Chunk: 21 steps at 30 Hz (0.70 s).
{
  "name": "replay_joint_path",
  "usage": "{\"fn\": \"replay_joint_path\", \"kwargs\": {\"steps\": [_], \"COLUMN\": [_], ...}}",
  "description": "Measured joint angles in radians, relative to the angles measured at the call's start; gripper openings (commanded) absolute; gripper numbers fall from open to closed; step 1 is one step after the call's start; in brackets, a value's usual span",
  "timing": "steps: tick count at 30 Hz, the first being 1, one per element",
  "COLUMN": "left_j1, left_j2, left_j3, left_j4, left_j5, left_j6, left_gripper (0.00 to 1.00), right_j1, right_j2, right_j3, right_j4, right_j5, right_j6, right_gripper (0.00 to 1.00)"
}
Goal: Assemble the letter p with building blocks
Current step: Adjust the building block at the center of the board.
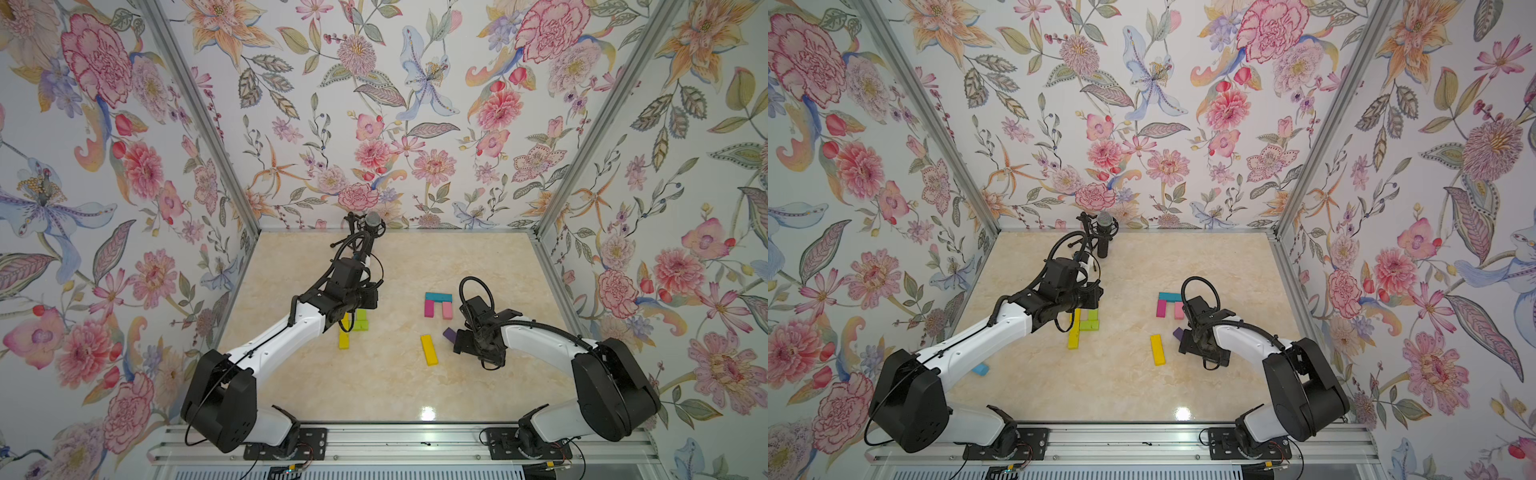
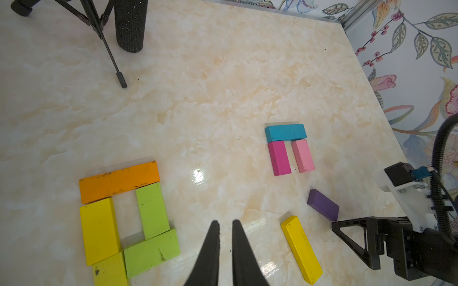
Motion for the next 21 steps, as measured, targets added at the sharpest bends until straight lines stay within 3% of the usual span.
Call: {"fn": "replay_joint_path", "kwargs": {"steps": [17,21], "left_j1": [0.0,0.0], "left_j2": [0.012,0.019], "left_j3": [0.013,0.014], "left_j4": [-0.017,-0.016], "left_j5": [-0.02,-0.02], "left_j6": [0.0,0.0], "left_gripper": [0.14,0.14], "right_j1": [-0.059,-0.058], "right_j2": [0.041,-0.032], "right_j3": [0.061,0.047], "right_j4": [-0.014,-0.018], "right_j5": [0.059,0.056], "right_j6": [-0.08,-0.082], "right_gripper": [0.99,0.92]}}
